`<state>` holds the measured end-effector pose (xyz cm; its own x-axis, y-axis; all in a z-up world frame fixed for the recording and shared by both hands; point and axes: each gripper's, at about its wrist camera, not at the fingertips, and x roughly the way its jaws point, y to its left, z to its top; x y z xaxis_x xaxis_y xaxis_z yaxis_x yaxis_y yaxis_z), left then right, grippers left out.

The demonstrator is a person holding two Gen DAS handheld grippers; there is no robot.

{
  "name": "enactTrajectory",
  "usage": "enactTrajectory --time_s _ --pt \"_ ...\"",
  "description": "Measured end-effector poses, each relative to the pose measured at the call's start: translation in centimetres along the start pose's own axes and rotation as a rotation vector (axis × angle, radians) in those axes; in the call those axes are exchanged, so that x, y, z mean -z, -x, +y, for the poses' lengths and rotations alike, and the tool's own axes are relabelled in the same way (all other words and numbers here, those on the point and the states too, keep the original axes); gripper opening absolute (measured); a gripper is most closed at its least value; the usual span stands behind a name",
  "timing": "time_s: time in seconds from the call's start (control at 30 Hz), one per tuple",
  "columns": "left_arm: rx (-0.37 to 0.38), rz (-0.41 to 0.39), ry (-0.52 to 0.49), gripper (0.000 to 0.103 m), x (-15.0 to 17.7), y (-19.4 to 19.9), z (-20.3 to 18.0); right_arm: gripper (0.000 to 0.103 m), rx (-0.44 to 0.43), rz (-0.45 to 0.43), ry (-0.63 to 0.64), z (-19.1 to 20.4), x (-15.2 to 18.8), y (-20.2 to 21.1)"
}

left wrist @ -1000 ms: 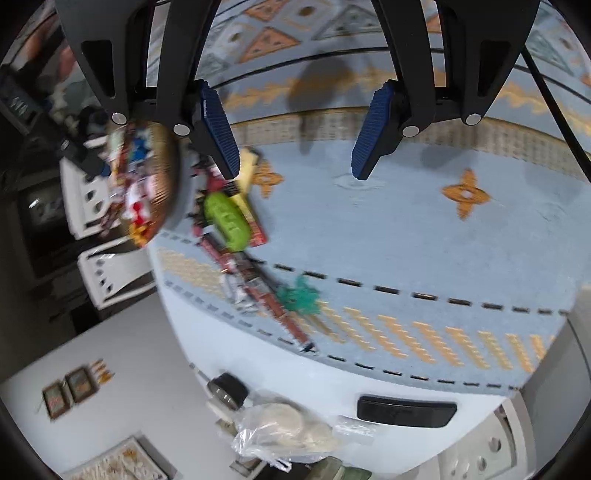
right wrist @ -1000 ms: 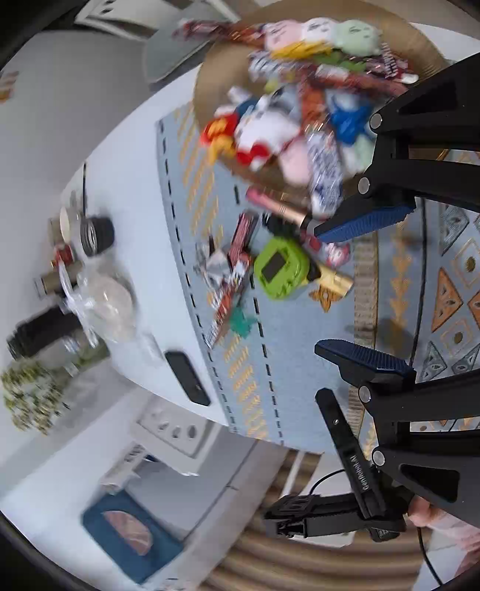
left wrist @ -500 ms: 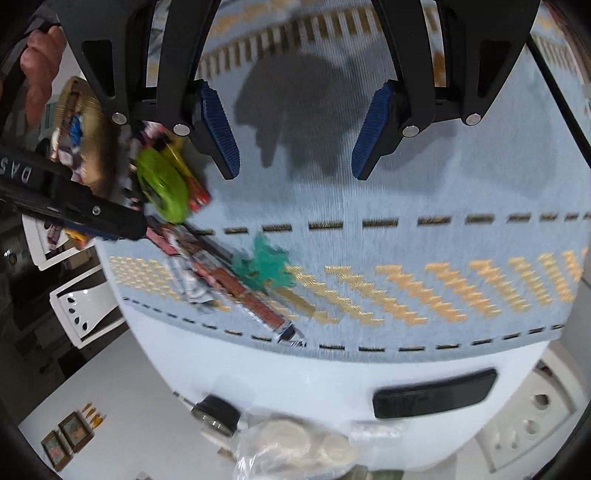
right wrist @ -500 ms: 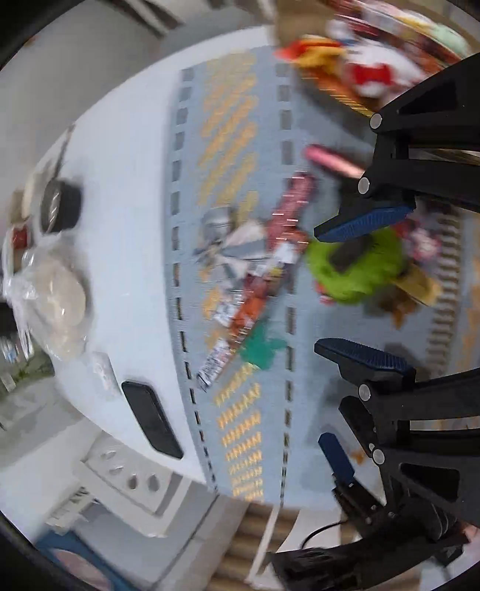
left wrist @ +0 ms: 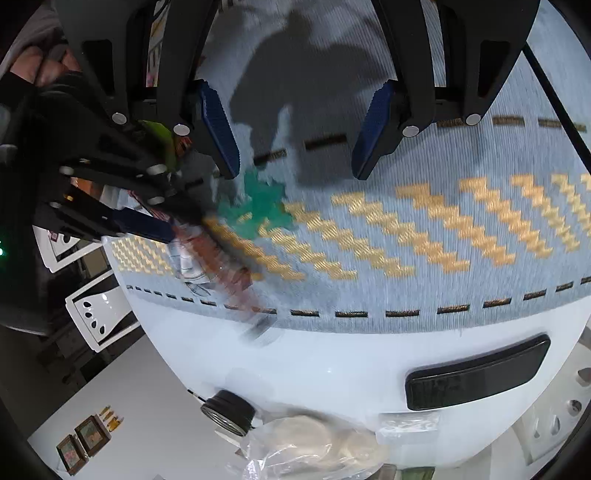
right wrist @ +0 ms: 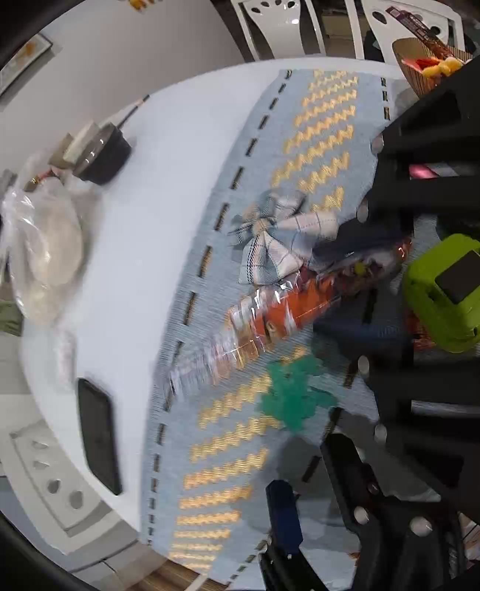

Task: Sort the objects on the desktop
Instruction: 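Grasp the green translucent figure with the left gripper while the right grasps a snack stick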

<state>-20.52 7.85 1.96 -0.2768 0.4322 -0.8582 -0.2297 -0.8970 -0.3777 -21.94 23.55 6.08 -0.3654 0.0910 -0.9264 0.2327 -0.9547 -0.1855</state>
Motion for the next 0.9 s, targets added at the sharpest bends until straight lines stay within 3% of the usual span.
enactTrajectory --time_s 0.23,0.37,0.47,0.53,0.57,0.6,0.7,0.83,0.9 --pt "0.010 0.002 -0.059 0.061 -1.2 -1.0 -1.2 0.020 -0.260 -0.071 -0.305 -5.4 0.0 3.0" --pt "-0.027 -0.015 -0.109 0.062 -1.6 -1.9 -2.6 0.019 -0.335 -0.085 -0.377 -7.2 0.4 4.4" --pt "-0.073 -0.023 -0.177 0.064 -1.8 -2.5 -4.0 0.019 -0.326 -0.091 -0.407 -7.6 1.0 5.6" --pt "-0.066 -0.031 -0.209 0.053 -1.3 -2.6 -4.7 0.019 -0.326 -0.099 -0.402 -7.4 1.3 6.0" --pt "-0.044 -0.027 -0.215 0.030 -1.2 -2.6 -5.0 0.018 -0.330 -0.100 -0.401 -7.3 1.4 6.1" --pt "-0.054 -0.010 -0.217 0.017 -0.8 -2.7 -5.2 0.018 -0.336 -0.095 -0.404 -7.4 1.7 6.1" --pt "-0.087 -0.040 -0.201 0.017 0.1 -1.7 -5.4 0.018 -0.406 -0.076 -0.447 -7.5 2.3 5.8" --pt "-0.066 -0.083 -0.079 0.017 1.2 1.7 -2.9 0.018 -0.541 -0.035 -0.509 -7.2 3.3 5.5" --pt "-0.092 -0.109 -0.002 0.017 2.0 3.8 -0.8 0.018 -0.583 -0.015 -0.503 -6.2 3.9 5.6"
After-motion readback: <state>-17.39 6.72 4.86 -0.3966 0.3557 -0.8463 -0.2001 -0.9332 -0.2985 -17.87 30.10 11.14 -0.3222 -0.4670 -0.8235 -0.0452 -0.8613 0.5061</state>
